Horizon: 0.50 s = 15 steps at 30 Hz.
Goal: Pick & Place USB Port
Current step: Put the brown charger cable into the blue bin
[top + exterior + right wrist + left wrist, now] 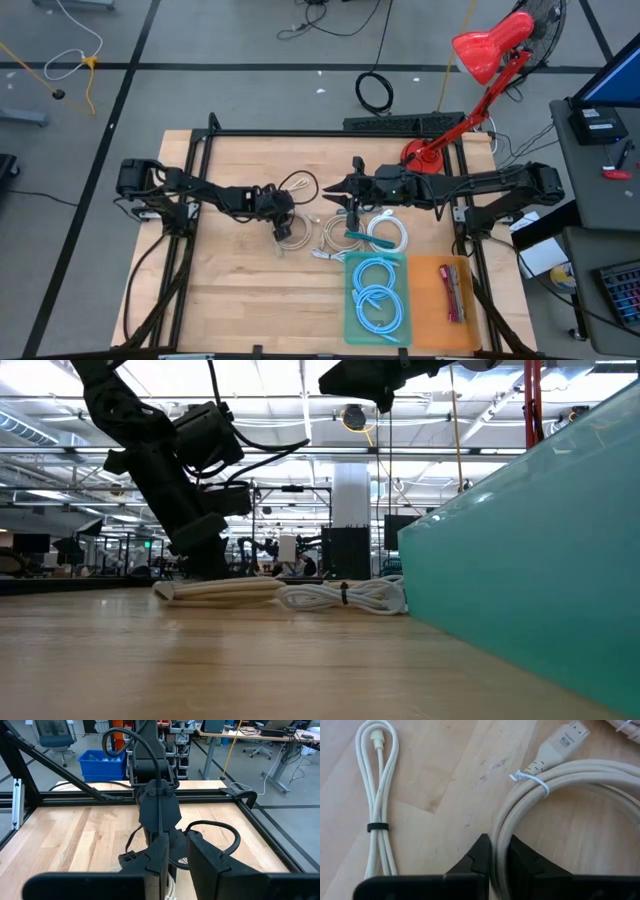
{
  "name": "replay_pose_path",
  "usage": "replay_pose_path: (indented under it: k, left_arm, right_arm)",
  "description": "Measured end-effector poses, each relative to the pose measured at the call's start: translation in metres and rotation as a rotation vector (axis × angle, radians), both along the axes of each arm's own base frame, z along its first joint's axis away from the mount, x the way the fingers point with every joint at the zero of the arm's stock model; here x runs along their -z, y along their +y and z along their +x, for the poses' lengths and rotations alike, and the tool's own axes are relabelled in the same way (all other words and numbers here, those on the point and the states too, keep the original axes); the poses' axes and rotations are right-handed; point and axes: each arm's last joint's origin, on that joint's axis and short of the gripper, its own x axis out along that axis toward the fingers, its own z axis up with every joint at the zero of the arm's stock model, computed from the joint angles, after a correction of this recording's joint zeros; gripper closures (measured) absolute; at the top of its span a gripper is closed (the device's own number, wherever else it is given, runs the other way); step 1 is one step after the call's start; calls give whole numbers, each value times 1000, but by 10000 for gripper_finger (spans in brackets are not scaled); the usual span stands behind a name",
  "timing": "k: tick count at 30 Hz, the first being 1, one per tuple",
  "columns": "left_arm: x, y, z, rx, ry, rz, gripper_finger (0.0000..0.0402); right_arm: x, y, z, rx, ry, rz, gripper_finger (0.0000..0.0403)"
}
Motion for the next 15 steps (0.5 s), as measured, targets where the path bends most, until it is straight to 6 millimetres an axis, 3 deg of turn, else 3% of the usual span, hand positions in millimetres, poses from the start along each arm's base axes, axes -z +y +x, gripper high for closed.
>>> replay_pose_path:
  k: [8, 15]
  left_arm:
    - [-8, 0, -6, -27, 9, 23, 366]
    - [-44, -2, -19, -40, -73, 81, 366]
  right_arm:
    - [1, 0, 0, 4, 9, 15, 346]
    - [2, 0, 0, 8, 15, 32, 346]
